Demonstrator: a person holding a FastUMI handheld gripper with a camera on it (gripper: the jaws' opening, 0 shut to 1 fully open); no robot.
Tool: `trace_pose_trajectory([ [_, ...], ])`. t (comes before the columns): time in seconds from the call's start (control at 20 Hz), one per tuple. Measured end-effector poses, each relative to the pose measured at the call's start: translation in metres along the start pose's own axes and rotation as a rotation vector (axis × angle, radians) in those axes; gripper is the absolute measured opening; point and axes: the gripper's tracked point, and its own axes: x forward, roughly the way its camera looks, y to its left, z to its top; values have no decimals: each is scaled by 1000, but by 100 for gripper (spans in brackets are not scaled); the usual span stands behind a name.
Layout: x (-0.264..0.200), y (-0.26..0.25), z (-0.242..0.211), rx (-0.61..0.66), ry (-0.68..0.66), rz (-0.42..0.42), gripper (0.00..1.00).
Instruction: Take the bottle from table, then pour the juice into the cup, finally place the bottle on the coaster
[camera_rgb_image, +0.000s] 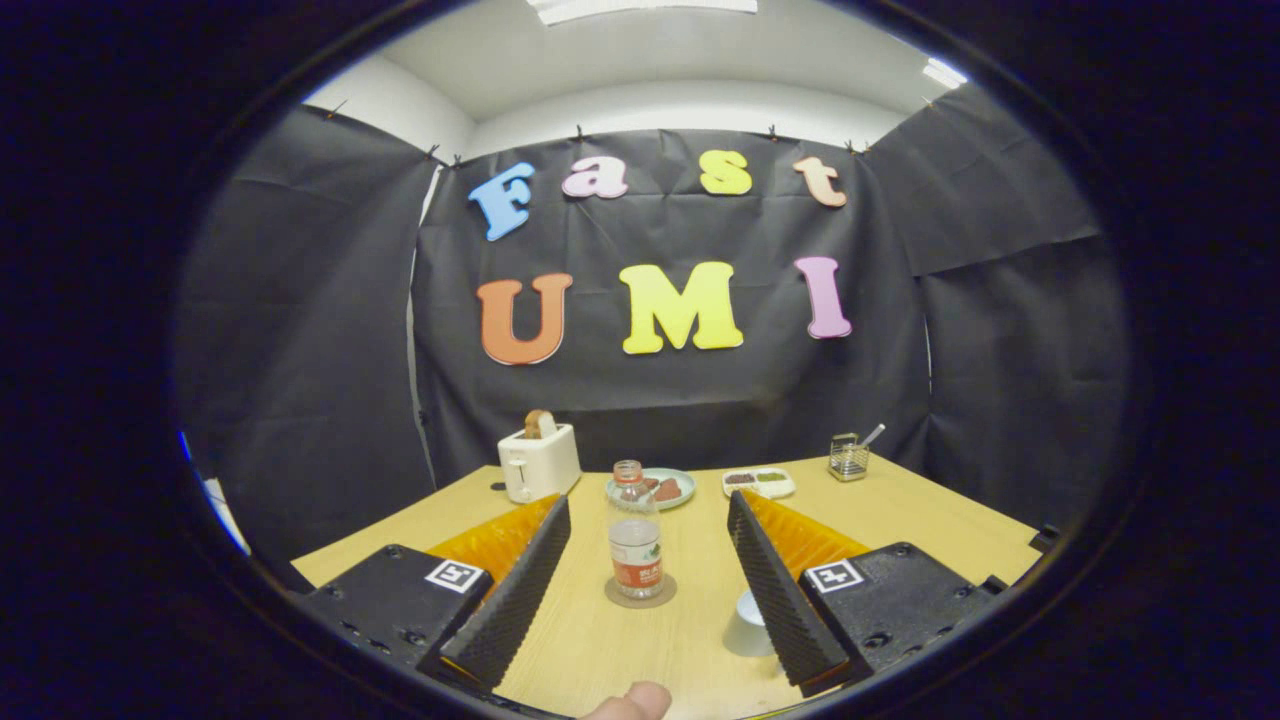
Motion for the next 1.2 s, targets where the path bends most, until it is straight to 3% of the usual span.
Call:
trace_pose_trajectory([
  [0.2,-15,6,10,5,36,20,100],
  [0.45,-49,1,51,-71,6,-26,100],
  [0.75,-97,15,97,-84,-22,-12,100],
  [1.2,-132,12,115,-76,3,-18,100],
])
